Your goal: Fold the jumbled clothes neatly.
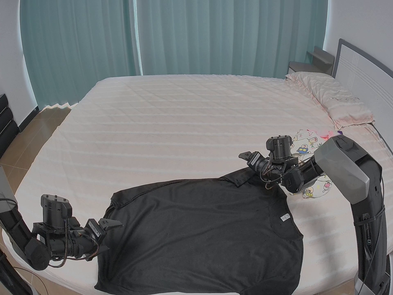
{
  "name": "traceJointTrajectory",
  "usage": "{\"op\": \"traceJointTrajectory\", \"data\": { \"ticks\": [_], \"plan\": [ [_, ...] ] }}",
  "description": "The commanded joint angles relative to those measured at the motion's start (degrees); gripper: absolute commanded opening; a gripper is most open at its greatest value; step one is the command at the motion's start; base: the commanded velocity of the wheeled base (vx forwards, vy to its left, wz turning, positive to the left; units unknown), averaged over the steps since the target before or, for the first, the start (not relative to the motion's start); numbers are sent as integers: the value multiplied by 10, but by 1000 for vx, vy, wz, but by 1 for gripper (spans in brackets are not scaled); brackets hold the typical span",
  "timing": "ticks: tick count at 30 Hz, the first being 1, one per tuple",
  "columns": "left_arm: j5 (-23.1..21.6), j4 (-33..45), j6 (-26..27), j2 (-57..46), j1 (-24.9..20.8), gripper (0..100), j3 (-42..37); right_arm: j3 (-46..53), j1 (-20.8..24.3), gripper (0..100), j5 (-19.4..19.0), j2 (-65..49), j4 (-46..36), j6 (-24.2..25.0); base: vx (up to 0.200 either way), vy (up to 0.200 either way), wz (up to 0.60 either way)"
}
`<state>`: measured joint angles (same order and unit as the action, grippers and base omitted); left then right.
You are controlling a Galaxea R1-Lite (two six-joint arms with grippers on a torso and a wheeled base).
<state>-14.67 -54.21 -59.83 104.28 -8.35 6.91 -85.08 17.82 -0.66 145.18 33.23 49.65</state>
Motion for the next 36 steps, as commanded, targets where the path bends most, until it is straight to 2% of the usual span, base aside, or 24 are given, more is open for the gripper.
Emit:
{"op": "traceJointTrajectory", "data": {
  "ticks": [1, 5, 16, 27, 32, 36],
  "plan": [
    [-1, 0, 0, 3, 0, 100, 0, 51, 31, 100, -8, -34, -3, 2, 0, 0, 0],
    [-1, -2, 0, 7, 0, 100, -1, 49, 47, 100, -3, -17, 0, 1, 0, 0, 0],
    [-1, -13, 0, 18, 0, 100, -1, 69, 50, 100, -4, -10, -5, 0, 0, 0, 0],
    [0, -17, 1, 25, 0, 100, -1, 31, 57, 100, -2, 31, 0, 0, 0, 0, 0],
    [3, -17, 1, 25, 3, 100, -4, -85, 56, 100, 4, 80, 3, -1, 0, 0, 0],
    [3, -18, 1, 23, 6, 100, -5, -206, 45, 100, 39, 102, 0, -2, 0, 0, 0]
  ]
}}
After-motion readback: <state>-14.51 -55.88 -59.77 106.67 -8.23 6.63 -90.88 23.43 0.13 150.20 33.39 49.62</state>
